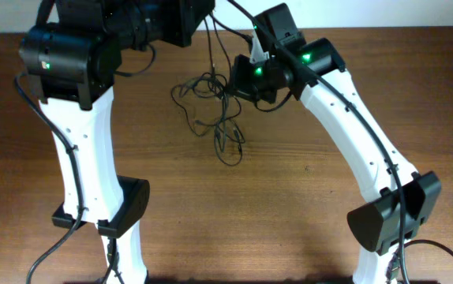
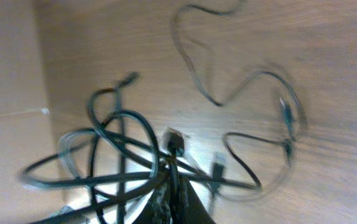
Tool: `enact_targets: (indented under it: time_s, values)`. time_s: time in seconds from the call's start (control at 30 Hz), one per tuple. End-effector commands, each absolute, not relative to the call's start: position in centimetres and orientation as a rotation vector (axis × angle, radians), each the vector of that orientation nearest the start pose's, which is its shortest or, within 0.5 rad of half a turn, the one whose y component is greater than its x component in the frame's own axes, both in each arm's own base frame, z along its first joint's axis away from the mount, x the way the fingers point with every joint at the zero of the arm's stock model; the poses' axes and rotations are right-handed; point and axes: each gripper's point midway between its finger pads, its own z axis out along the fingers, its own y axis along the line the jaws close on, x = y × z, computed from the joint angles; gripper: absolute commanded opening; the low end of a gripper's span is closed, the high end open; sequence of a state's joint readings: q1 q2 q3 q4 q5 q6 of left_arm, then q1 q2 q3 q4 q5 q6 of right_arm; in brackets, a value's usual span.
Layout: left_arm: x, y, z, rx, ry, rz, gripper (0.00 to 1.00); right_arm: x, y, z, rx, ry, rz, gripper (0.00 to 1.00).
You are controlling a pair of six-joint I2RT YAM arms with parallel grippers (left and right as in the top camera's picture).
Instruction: Untangle cables
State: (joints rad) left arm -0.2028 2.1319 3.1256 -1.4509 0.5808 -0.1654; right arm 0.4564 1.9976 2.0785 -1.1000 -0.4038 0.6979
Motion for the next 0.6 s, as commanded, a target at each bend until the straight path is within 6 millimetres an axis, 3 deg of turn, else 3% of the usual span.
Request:
enact_targets:
  time_s: [0.0,0.33,0.57]
  values:
    - [42.7,-14.3,48.3,0.305,1.991,-0.687,0.0,42.2,23.3,22.2,0.301,2.79,0.749,0.04]
    - [44.5,-6.9,48.0,0.111,2.005,-0.561,0.0,42.3,15.4,20.5,0.238,2.867,0.533,0.04]
    - [45.1,-2.6,48.0,0.011,1.998,-0.488,0.0,41.0,7.8,19.1,0.408,2.947,0.194,0.04]
